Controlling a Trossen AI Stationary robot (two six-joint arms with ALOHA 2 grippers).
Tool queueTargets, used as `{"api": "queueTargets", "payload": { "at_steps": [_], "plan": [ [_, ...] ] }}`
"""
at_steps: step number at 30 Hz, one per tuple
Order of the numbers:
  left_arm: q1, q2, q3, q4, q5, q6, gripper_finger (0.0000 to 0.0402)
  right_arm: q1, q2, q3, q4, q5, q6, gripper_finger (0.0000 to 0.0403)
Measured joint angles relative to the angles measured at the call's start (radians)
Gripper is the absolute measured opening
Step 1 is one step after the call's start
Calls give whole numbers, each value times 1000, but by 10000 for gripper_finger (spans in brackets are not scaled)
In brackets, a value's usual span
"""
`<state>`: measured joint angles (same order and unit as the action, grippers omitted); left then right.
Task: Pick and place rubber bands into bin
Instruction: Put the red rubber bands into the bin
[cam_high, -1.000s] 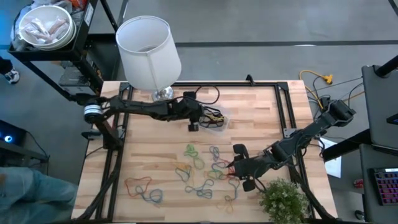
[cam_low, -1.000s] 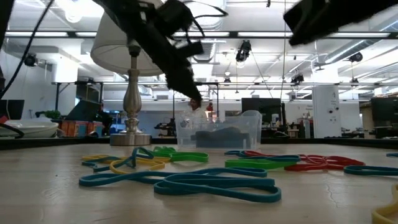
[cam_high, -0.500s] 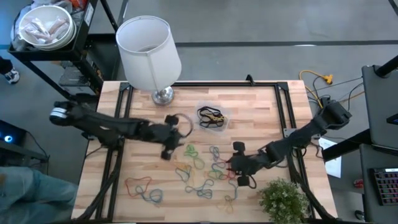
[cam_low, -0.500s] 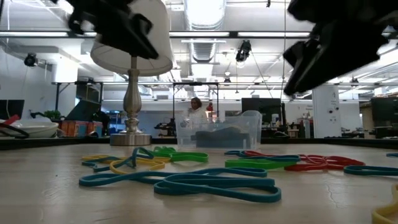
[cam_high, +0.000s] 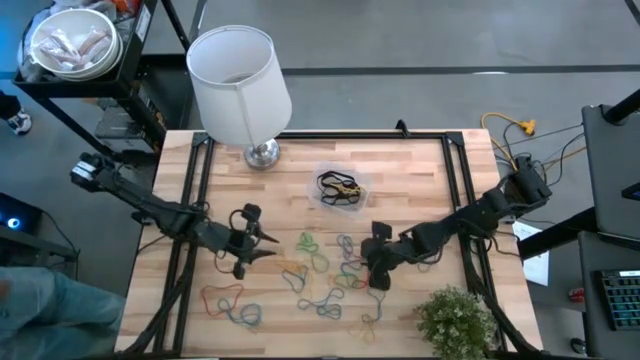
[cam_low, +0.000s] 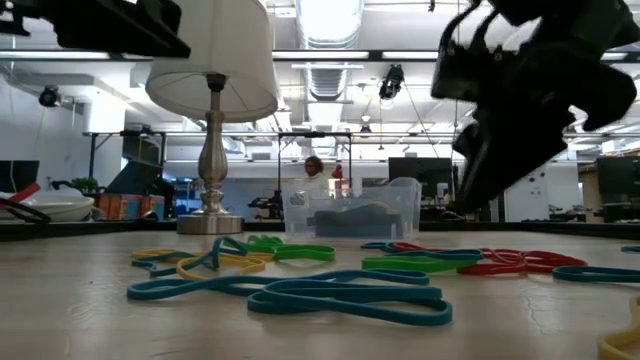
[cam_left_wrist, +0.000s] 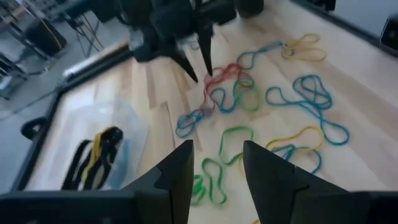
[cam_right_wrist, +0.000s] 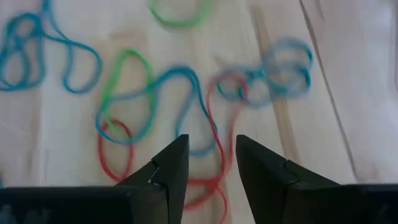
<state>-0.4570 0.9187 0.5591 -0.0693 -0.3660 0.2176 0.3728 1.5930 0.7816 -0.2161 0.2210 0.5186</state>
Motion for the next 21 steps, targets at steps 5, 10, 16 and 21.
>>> {"api": "queueTargets", "payload": {
  "at_steps": [5,10,16,21],
  "plan": [
    [-27,-20,0,8,-6,-1,123,-1,15,-1,-19,-13,56,128],
    [-42,-12,0,8,-8,-1,123,-1,61,0,-5,-31,58,128],
    [-42,-8,0,8,-10,-1,123,-1,101,16,-3,-49,58,128],
    [-42,-9,0,9,-10,-1,123,-2,110,17,-11,-46,58,127]
  ]
}}
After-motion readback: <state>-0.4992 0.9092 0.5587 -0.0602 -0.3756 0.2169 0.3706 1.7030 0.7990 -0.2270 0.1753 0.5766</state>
